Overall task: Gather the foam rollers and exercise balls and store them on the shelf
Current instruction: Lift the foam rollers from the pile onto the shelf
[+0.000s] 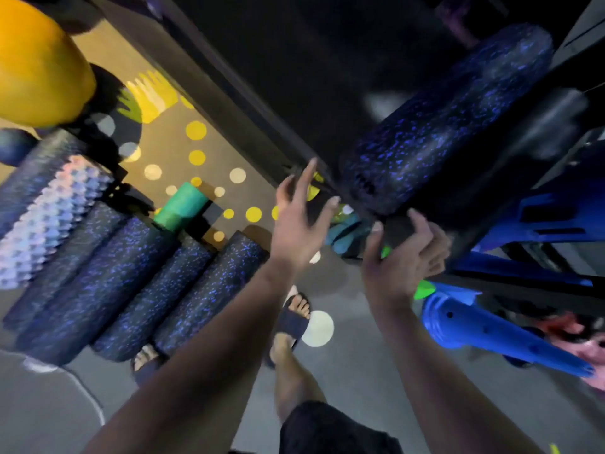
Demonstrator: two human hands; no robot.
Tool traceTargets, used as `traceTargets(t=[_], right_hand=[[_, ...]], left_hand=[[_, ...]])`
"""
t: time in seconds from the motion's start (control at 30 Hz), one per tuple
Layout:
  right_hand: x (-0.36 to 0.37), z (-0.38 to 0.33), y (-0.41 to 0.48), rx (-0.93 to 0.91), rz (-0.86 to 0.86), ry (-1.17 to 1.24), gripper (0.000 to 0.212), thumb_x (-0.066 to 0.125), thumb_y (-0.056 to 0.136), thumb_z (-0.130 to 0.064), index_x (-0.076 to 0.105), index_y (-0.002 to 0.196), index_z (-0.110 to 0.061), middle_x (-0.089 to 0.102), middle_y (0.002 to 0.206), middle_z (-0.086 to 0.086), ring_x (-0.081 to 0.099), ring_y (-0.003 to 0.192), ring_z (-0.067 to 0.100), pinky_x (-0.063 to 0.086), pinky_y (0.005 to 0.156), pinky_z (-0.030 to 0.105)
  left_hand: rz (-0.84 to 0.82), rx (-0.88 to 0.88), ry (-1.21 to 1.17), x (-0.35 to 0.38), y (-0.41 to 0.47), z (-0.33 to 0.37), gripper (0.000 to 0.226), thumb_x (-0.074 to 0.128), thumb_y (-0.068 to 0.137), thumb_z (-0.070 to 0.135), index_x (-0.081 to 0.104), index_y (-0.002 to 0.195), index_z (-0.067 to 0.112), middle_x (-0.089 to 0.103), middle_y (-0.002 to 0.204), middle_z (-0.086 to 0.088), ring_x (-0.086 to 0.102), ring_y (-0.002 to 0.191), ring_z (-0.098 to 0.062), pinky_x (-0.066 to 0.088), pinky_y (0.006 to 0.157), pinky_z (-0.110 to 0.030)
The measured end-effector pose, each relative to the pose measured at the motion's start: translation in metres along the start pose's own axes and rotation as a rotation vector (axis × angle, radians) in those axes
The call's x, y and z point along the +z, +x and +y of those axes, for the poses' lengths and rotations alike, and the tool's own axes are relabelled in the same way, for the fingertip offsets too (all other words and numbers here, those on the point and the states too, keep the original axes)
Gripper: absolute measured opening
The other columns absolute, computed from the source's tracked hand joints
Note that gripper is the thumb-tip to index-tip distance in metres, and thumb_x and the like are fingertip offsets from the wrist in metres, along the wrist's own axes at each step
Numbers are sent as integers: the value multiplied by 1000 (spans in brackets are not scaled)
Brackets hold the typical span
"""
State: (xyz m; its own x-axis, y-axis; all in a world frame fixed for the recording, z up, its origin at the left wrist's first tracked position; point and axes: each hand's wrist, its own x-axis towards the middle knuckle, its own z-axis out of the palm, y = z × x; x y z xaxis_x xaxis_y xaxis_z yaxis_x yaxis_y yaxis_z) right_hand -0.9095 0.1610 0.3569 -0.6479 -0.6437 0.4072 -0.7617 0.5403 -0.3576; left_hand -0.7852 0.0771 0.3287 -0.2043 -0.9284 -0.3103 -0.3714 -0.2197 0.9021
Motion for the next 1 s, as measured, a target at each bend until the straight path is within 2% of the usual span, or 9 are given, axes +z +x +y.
traceTargets(t=[0.1,0.23,0.33,0.43,0.57,0.63,0.73,0.87,1.0], right_hand=[[23,-37,-82,10,-246,111,41,63,87,-35,63,115,-5,59,109,20,53,100,38,39,85,44],[78,-76,-198,307,-757,127,56,51,85,-50,63,116,-5,64,110,20,58,105,43,39,93,44],[140,-87,-285,625,-1158,39,73,56,86,-63,60,126,-2,63,126,18,56,122,37,33,103,36],[206,-83,-376,889,-1313,99,100,58,79,-76,46,145,-2,53,145,16,51,133,35,40,111,41],[284,-67,-476,1020,-1289,283,102,81,68,-67,46,143,-8,58,140,2,57,126,23,46,110,41],[316,-59,-512,1064,-1255,339,129,84,44,-79,43,148,-14,57,144,0,58,127,22,49,108,44],[350,-47,-552,1165,-1143,325,161,84,16,-85,30,151,-14,52,146,5,56,127,26,52,103,48],[337,-50,-549,1213,-1001,248,155,79,3,-88,45,137,-17,60,132,6,64,114,26,58,94,47],[254,-71,-491,1324,-1001,240,137,82,12,-85,51,126,-16,66,118,5,69,102,27,60,89,46]], left_hand=[[34,-213,70,-63,-47,-94,60,60,97,45,37,153,40,48,133,-13,51,127,-22,43,112,-36],[-27,-469,224,-158,-109,-213,45,60,100,31,53,144,23,62,126,-13,67,106,-26,48,95,-29],[-88,-646,270,-205,-136,-302,41,57,102,32,54,140,19,66,128,-10,64,115,-25,45,92,-30],[-187,-709,335,-227,-141,-395,42,50,104,36,51,144,21,62,136,-10,58,124,-25,40,94,-30],[-132,-773,302,-216,-132,-507,42,46,106,42,57,139,19,57,128,4,52,122,-14,35,99,-24],[-142,-792,302,-200,-125,-545,48,43,105,48,58,139,16,53,129,3,48,127,-14,34,109,-27],[-181,-718,383,-178,-125,-582,71,36,98,66,48,148,18,38,153,-14,30,143,-33,23,121,-45],[-189,-762,324,-178,-125,-573,65,37,98,65,50,144,20,34,152,-19,28,142,-37,23,117,-50],[-289,-854,153,-203,-137,-490,65,45,79,84,44,114,29,44,125,-5,47,125,-31,37,111,-51]])
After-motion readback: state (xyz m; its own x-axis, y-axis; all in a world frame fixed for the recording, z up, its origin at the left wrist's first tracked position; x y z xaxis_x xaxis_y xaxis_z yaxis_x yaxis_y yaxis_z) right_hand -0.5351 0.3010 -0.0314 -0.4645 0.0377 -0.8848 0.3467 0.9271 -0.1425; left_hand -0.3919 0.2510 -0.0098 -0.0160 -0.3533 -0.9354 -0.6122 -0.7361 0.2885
